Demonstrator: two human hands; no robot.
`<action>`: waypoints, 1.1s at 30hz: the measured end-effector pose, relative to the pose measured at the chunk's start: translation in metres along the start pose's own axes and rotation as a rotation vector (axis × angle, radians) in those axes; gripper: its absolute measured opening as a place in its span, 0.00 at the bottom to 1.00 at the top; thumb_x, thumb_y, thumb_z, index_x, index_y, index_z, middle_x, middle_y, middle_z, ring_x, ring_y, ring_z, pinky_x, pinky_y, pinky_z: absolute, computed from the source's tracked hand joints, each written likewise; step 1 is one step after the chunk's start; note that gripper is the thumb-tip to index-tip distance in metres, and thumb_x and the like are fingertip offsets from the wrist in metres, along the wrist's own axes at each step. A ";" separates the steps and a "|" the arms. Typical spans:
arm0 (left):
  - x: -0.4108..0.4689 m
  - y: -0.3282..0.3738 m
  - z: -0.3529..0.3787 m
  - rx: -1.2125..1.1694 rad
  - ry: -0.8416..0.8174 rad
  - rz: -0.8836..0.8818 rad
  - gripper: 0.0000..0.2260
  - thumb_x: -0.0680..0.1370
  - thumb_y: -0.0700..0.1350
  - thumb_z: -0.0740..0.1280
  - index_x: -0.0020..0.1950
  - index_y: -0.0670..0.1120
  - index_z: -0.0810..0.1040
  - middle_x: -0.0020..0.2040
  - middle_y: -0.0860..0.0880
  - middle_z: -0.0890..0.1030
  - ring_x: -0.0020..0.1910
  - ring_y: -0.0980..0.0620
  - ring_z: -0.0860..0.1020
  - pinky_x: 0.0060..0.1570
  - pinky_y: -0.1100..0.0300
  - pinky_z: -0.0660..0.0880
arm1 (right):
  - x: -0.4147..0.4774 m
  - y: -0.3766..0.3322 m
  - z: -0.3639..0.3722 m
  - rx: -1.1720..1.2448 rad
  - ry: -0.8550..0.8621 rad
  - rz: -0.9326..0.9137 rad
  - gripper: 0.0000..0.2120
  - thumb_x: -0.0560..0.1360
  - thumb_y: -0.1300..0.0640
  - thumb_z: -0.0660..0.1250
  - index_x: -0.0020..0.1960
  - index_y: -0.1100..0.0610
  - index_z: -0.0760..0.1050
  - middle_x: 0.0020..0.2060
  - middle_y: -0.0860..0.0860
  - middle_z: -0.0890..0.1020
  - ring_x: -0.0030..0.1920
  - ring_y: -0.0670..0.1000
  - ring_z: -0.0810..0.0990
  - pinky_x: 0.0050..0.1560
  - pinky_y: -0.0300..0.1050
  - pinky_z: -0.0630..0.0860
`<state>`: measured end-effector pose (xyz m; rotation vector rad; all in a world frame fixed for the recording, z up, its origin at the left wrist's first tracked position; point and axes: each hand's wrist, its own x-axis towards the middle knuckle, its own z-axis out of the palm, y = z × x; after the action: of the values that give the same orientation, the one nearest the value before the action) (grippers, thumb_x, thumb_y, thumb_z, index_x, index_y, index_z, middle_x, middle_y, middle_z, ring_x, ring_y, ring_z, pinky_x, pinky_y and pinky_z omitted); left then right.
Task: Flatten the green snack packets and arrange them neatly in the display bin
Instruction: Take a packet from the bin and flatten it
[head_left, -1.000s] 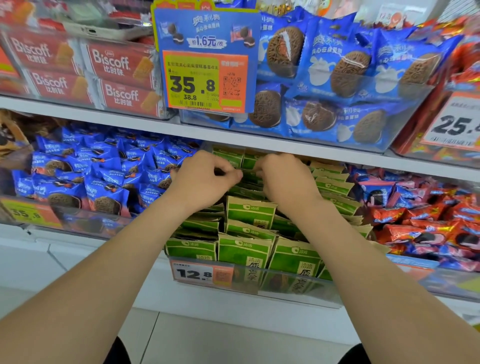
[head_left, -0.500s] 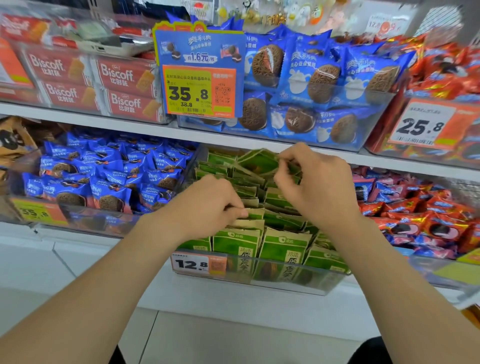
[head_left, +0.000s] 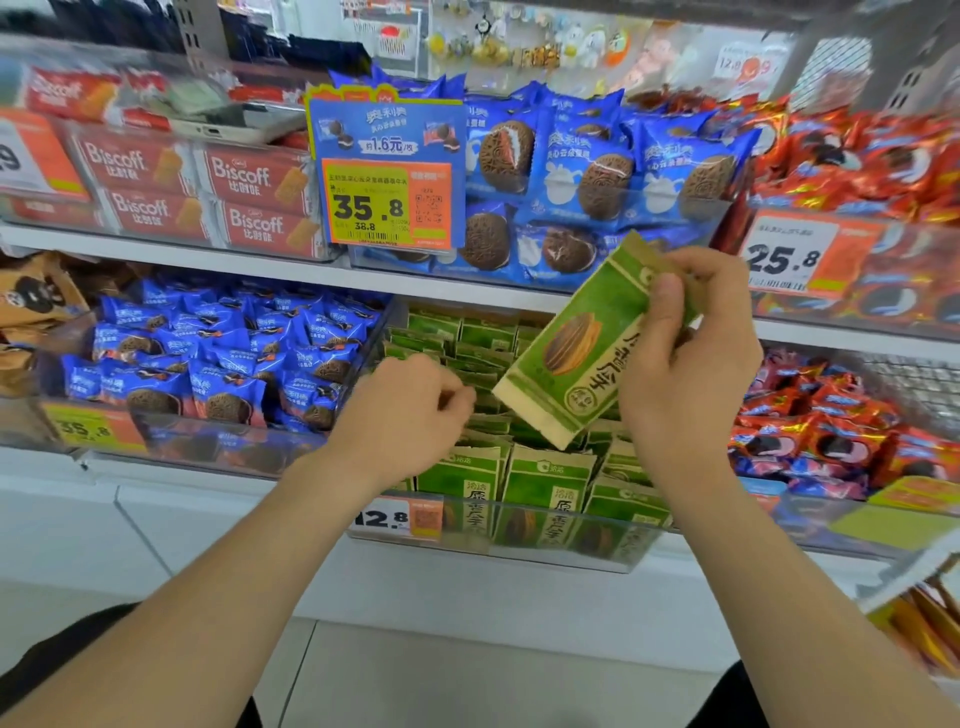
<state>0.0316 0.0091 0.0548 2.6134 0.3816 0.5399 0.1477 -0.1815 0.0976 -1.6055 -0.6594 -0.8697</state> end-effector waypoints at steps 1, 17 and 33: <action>-0.002 0.003 -0.001 -0.032 0.087 -0.026 0.23 0.87 0.54 0.60 0.37 0.47 0.82 0.28 0.51 0.78 0.27 0.51 0.76 0.36 0.56 0.73 | 0.000 0.001 -0.001 0.026 -0.047 0.042 0.06 0.86 0.59 0.62 0.59 0.58 0.77 0.41 0.38 0.80 0.38 0.41 0.77 0.37 0.42 0.70; -0.025 0.066 -0.004 -0.972 0.342 -0.372 0.11 0.84 0.45 0.70 0.62 0.53 0.70 0.55 0.47 0.84 0.51 0.48 0.86 0.51 0.47 0.85 | -0.049 -0.034 -0.008 0.678 -0.587 0.940 0.17 0.86 0.48 0.64 0.57 0.59 0.85 0.54 0.61 0.87 0.51 0.57 0.85 0.54 0.60 0.85; -0.036 0.060 -0.007 -0.772 0.136 0.008 0.10 0.86 0.43 0.65 0.46 0.46 0.82 0.35 0.57 0.77 0.37 0.60 0.75 0.43 0.64 0.72 | -0.053 -0.030 -0.005 0.483 -0.523 0.682 0.23 0.80 0.43 0.69 0.47 0.65 0.82 0.40 0.72 0.79 0.39 0.56 0.74 0.47 0.60 0.79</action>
<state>0.0075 -0.0528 0.0783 1.8421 0.1541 0.7003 0.0925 -0.1782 0.0719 -1.4553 -0.5579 0.2120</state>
